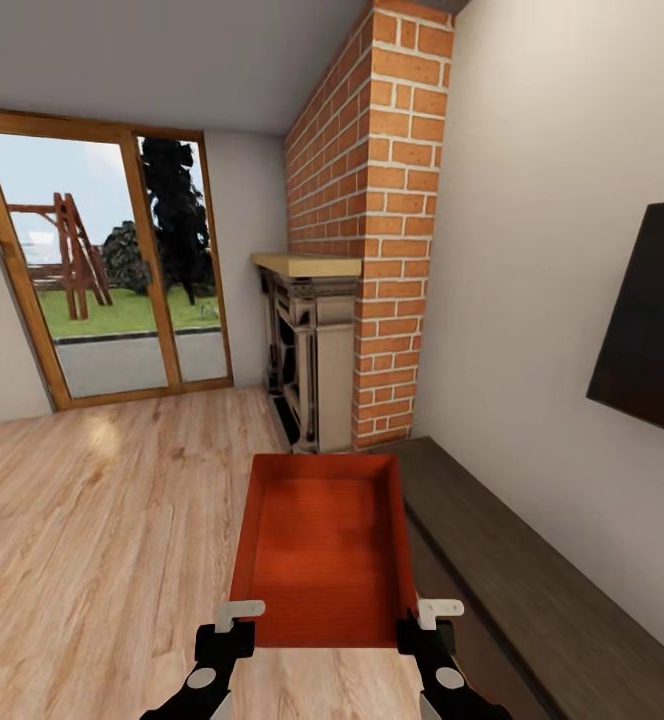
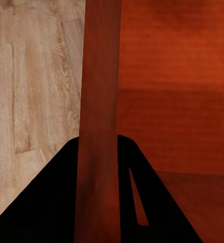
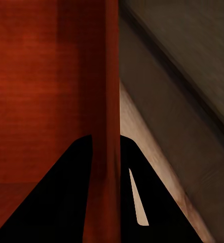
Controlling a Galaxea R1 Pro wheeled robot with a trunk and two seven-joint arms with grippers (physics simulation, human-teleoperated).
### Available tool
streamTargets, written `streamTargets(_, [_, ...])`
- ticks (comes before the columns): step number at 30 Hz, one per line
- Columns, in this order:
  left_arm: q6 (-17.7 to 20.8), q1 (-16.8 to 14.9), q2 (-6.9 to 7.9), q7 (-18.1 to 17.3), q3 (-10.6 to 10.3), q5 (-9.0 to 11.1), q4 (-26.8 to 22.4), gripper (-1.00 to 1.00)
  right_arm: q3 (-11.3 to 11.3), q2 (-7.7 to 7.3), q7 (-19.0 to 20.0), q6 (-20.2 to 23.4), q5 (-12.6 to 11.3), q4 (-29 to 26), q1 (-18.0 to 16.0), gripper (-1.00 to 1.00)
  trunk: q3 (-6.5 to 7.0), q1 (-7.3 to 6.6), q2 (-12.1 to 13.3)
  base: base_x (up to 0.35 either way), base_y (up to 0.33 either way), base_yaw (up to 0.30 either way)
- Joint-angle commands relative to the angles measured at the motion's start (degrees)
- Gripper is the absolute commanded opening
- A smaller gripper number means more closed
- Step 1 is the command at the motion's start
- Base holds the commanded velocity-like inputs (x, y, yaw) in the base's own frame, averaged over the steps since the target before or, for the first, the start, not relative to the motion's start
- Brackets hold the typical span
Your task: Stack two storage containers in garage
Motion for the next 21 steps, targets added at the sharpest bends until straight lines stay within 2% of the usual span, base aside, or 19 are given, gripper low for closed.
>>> streamTargets(1, [-0.27, 0.0, 0.14, 0.73, -0.3, 0.83, 0.25, -1.0, 0.02, -0.03, -0.23, -5.34, 0.4, -0.24, -0.09, -1.0, 0.02, 0.0, -0.04, 0.0, 0.0, 0.0])
streamTargets(21, [-0.27, 0.0, 0.2, 0.73, -0.3, 0.83, 0.25, -1.0, 0.02, -0.02, -0.23, -5.34, 0.4, -0.23, -0.09, -1.0, 1.68, 0.0, -0.04, 0.0, 0.0, 0.0])
